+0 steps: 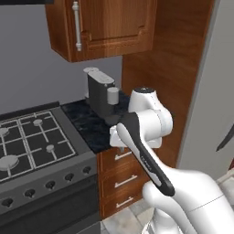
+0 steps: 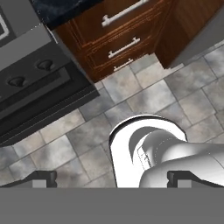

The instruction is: There is a wine glass and glass cup on the dining counter. Place the wine bottle next to the wine glass and the juice bottle next to the glass cup.

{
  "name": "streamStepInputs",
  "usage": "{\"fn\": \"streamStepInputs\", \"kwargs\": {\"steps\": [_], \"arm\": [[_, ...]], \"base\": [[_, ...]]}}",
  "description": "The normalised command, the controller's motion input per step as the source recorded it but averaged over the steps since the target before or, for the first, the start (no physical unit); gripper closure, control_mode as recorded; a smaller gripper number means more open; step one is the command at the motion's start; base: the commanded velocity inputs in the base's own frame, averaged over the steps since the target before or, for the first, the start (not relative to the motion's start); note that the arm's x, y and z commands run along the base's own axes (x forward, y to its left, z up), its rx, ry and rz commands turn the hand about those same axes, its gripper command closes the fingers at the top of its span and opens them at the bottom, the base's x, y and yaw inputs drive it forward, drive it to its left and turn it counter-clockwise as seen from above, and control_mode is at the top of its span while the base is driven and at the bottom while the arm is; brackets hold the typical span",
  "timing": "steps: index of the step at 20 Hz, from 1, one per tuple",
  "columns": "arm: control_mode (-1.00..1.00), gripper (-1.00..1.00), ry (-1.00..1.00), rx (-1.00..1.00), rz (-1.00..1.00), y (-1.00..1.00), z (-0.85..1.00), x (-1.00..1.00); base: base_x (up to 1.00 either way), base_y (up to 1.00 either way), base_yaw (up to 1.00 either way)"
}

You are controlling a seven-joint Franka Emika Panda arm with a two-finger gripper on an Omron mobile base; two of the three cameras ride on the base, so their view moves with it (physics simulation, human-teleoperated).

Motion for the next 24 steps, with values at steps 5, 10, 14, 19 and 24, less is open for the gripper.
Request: {"fn": "streamStepInputs", "kwargs": {"steps": [5, 10, 14, 19, 24], "arm": [[1.00, -1.00, 0.00, 0.00, 0.00, 0.00, 0.00, 0.00], [1.00, -1.00, 0.00, 0.00, 0.00, 0.00, 0.00, 0.00], [1.00, -1.00, 0.00, 0.00, 0.00, 0.00, 0.00, 0.00], [1.00, -1.00, 0.00, 0.00, 0.00, 0.00, 0.00, 0.00], [1.00, -1.00, 0.00, 0.00, 0.00, 0.00, 0.00, 0.00]], "base": [[0.68, -0.21, 0.13], [0.51, -0.28, 0.21], [0.41, -0.32, 0.16], [0.37, -0.32, 0.13], [0.57, -0.11, 0.06]]}}
